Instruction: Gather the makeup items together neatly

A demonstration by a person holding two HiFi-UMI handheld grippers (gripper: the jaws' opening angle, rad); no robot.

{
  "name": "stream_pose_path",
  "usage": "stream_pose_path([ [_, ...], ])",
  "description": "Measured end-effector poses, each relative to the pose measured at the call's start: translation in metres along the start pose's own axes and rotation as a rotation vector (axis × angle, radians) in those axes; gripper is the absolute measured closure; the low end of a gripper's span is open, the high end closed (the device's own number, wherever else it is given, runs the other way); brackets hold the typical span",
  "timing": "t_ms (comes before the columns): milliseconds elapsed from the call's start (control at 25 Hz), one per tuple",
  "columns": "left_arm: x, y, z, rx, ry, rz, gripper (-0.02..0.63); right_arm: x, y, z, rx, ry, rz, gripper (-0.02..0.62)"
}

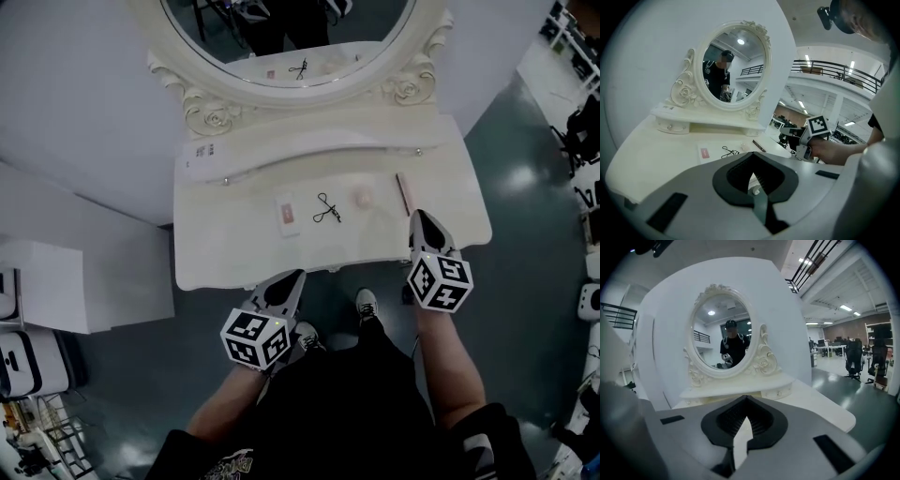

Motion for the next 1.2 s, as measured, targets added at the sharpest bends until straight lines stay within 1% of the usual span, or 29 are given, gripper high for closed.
stream_pose_path([
  [120, 0.002, -0.001, -0.013, -0.008, 0.016, 0.002, 0.598, 0.008, -0.02, -0.025, 0.029, 0.024, 0.006, 0.566],
  [280, -0.001, -0.005, -0.031, -0.019, 0.024, -0.001, 0.598, 0.006, -0.052, -0.053, 0.068, 0.036, -0.009, 0.566],
  [680, -0.023, -0.011, -0.079, -0.065, 0.003, -0.003, 0.598, -0.031, -0.135, -0.114, 0.174, -0.007, -0.017, 0.566],
  [920, -0.033, -0.008, -0.098, -0.097, -0.015, -0.004, 0.598, -0.052, -0.166, -0.143, 0.201, -0.029, -0.006, 0.566],
  [1200, -0.041, -0.001, -0.106, -0.105, -0.028, 0.022, 0.598, -0.073, -0.186, -0.158, 0.232, -0.072, -0.023, 0.566],
])
Point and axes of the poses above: the fingertips, and each gripper's own axes: z forward along the fingers, y to its right, x out of its top, the point moved 2 cm from there along -z, backward along the fingers, and after that the axes turned 5 degrees about -z, right-handed, at the moved point
